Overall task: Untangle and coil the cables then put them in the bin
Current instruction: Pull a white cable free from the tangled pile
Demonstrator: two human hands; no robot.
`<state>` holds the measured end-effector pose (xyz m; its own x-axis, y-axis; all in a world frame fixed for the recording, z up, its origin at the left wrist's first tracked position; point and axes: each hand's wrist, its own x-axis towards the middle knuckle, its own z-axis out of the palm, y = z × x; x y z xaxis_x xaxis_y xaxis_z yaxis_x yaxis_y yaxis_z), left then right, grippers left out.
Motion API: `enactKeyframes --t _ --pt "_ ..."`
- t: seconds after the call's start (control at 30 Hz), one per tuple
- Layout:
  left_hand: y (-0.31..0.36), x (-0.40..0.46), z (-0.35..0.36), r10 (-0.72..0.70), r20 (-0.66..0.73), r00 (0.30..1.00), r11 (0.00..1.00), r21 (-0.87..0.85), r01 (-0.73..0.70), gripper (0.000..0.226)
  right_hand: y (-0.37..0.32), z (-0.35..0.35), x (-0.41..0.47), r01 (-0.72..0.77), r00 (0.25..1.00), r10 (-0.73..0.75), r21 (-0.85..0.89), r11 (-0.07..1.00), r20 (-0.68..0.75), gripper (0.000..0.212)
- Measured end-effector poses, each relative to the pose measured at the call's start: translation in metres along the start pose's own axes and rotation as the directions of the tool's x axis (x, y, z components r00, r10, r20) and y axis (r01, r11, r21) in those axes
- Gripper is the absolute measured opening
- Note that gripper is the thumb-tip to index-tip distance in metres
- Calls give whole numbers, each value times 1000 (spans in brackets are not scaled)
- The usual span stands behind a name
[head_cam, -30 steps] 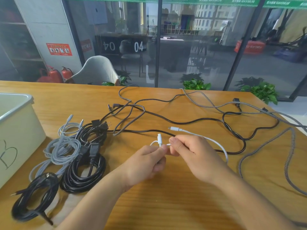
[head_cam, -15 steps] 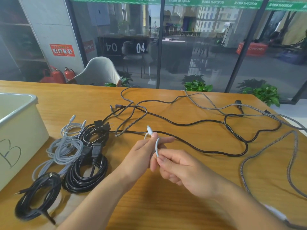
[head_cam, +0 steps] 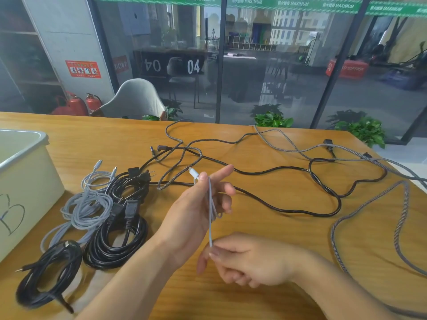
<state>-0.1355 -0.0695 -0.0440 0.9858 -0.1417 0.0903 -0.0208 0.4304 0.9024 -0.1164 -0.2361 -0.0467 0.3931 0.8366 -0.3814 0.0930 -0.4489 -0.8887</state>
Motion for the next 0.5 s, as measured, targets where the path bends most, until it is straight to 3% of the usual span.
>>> enactKeyframes --t 0.13,0.33,0.5 --pt "10 -3 -1 -24 13 1000 996 -89 25 51 7 -6 6 13 987 -33 -127 992 -156 40" --pt "15 -5 -5 -170 171 971 985 67 161 50 15 -43 -11 -51 930 -86 -356 933 -357 38" --pt "18 -5 -13 -233 233 944 959 217 183 51 31 -75 -26 -102 761 -99 -268 958 -641 32"
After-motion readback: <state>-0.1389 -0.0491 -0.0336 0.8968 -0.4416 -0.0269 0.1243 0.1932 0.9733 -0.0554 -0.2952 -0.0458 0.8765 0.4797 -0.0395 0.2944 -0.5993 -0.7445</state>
